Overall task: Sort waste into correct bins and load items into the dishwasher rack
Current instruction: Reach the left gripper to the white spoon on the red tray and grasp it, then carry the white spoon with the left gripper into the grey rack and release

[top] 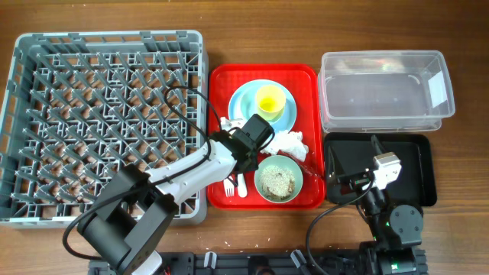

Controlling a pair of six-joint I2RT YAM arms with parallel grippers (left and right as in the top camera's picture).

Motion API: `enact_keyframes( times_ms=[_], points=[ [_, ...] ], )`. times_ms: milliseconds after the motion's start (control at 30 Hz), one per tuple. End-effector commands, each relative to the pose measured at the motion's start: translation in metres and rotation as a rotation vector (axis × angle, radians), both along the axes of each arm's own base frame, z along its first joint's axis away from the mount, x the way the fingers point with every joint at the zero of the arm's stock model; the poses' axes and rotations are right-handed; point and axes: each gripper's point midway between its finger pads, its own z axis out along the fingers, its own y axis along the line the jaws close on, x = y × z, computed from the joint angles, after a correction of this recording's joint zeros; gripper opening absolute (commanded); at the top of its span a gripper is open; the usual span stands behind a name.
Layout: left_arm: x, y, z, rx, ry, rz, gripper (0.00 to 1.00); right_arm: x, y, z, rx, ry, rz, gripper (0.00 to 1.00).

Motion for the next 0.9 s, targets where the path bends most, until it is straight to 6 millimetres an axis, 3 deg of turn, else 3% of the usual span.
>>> enact_keyframes(
  times_ms=[0, 133, 200, 333, 600, 867],
  points=[
    [-0.005, 0.001, -0.007, 0.007, 0.023, 0.004, 0.06, 0.000, -0.001, 0.001, -0.005, -0.006, -0.005, 1.00],
    [-0.008, -0.005, -0.007, -0.004, 0.022, -0.013, 0.04, 0.000, -0.001, 0.001, -0.005, -0.006, -0.005, 1.00],
    [-0.012, -0.009, -0.007, -0.003, 0.023, -0.030, 0.11, 0.000, -0.001, 0.001, -0.005, -0.006, -0.005, 1.00],
    [-0.020, -0.018, -0.007, -0.001, 0.023, -0.068, 0.12, 0.000, -0.001, 0.001, -0.004, -0.006, -0.005, 1.00],
    [-0.020, -0.018, -0.008, 0.003, 0.022, -0.068, 0.18, 0.000, -0.001, 0.001, -0.005, -0.006, -0.005, 1.00],
    [-0.021, -0.017, -0.009, 0.005, 0.024, -0.068, 0.08, 0.000, -0.001, 0.001, -0.005, -0.006, -0.005, 1.00]
  ],
)
